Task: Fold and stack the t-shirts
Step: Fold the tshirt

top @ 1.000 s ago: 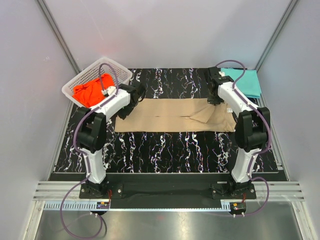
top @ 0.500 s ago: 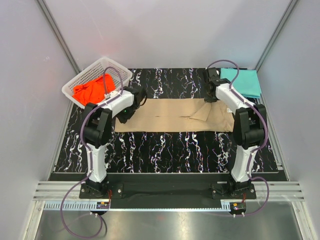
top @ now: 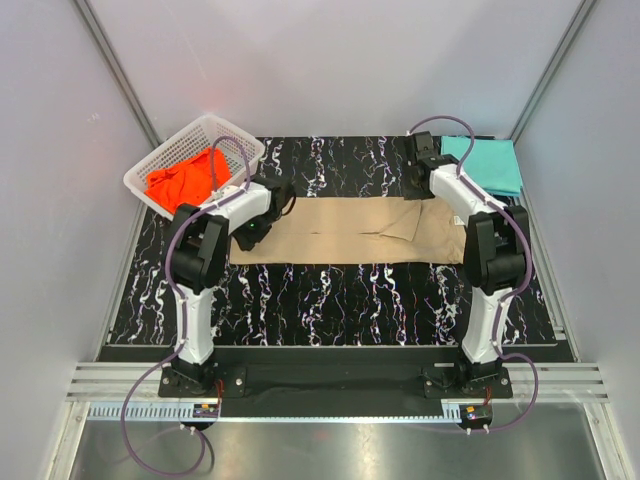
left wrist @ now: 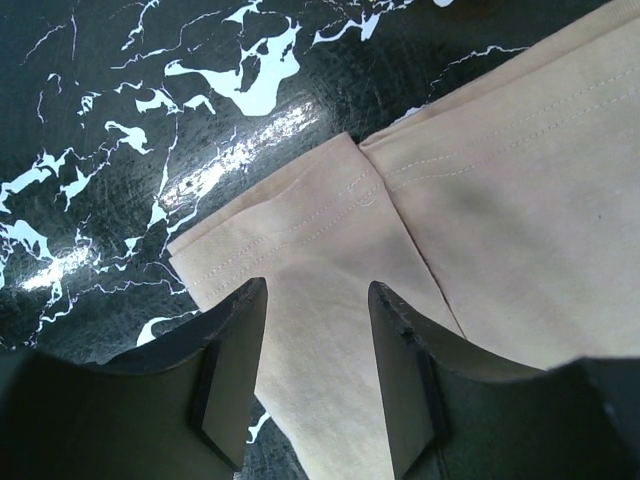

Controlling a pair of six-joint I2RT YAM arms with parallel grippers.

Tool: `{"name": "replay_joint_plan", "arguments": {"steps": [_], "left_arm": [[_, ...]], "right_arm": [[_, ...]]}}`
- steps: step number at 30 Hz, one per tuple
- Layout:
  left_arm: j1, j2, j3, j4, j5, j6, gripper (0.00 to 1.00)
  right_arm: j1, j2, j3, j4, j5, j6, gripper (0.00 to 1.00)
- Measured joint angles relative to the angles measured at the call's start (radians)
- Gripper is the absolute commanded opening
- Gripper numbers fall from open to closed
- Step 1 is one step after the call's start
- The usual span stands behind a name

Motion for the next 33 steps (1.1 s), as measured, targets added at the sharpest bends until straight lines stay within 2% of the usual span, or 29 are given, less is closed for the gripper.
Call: {"name": "replay_joint_plan", "arguments": {"steps": [3,6,9,11,14,18,19,22,25,33], "left_arm": [[-0.002,-0.012,0.0,-0.01,0.0,0.014,0.5],[-0.005,-0.067,0.0,-0.02,0.004,0.051,0.51],[-0.006,-0.216,-0.019,0.022,0.028,0.148,0.51],[-0.006,-0.348,-0.064,0.114,0.068,0.254,0.55],[-0.006,-0.581,-0.187,0.293,0.207,0.482,0.59],[-0.008,-0.814,-0.397,0.513,0.462,0.76,0.78],[-0.008,-0.846,-0.449,0.564,0.53,0.815,0.8],[-0.008,-0.886,-0.553,0.612,0.698,0.928,0.82],[-0.011,-0.883,-0.57,0.602,0.805,1.004,0.82],[-0.011,-0.967,-0.57,0.582,0.906,1.168,0.82]], "right_arm": [[0.0,0.008,0.067,-0.034,-0.029,0.016,0.52],[0.0,0.005,0.137,-0.072,-0.07,0.056,0.53],[-0.001,-0.023,0.137,-0.114,-0.117,0.136,0.54],[-0.001,-0.054,0.084,-0.129,-0.147,0.196,0.54],[-0.001,-0.095,-0.028,-0.158,-0.181,0.291,0.53],[-0.001,-0.107,-0.168,-0.169,-0.193,0.391,0.53],[-0.001,-0.107,-0.195,-0.168,-0.198,0.412,0.53],[-0.001,-0.11,-0.248,-0.165,-0.203,0.47,0.53],[-0.001,-0.119,-0.278,-0.157,-0.2,0.525,0.53],[-0.003,-0.146,-0.309,-0.084,-0.19,0.595,0.52]]}}
